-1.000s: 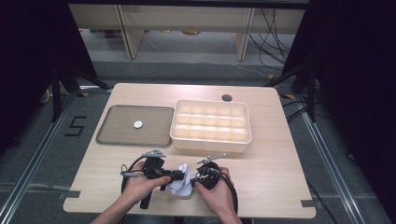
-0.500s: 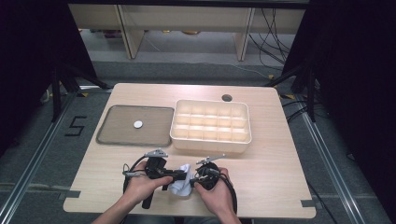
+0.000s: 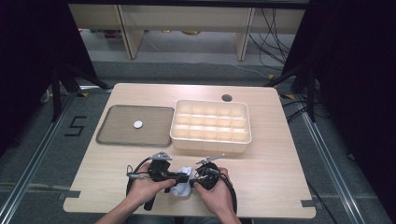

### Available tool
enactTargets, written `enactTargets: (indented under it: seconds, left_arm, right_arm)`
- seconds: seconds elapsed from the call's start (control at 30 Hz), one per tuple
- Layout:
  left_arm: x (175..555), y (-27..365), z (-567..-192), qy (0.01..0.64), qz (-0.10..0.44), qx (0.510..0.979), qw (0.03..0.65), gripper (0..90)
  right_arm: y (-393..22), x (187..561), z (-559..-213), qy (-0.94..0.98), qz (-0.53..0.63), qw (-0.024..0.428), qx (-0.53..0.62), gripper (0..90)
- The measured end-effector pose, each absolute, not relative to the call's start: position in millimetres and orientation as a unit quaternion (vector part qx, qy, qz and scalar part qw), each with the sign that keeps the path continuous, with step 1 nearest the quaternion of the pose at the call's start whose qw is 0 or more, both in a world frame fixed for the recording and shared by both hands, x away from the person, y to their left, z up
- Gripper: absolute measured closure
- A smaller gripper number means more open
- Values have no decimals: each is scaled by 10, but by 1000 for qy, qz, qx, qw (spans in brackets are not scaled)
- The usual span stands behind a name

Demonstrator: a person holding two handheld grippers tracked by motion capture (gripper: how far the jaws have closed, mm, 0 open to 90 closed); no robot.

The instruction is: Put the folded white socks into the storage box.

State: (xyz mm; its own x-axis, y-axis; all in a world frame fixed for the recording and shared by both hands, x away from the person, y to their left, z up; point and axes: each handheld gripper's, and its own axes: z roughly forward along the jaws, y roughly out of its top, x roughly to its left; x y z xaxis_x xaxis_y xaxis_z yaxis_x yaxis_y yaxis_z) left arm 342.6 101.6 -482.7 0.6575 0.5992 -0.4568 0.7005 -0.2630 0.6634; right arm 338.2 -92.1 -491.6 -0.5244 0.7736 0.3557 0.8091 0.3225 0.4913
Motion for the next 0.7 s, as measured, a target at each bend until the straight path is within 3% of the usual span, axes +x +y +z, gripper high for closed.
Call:
enactTargets:
  seconds: [0.4, 0.7]
  left_arm:
    - [3403, 963, -4860, 398, -52, 802, 443, 814]
    - [3387, 945, -4863, 393, -47, 807, 438, 813]
  right_arm:
    - [-1101, 3519, -4692, -777, -352, 5, -521, 807]
    - [-1061, 3613, -4626, -768, -372, 31, -520, 733]
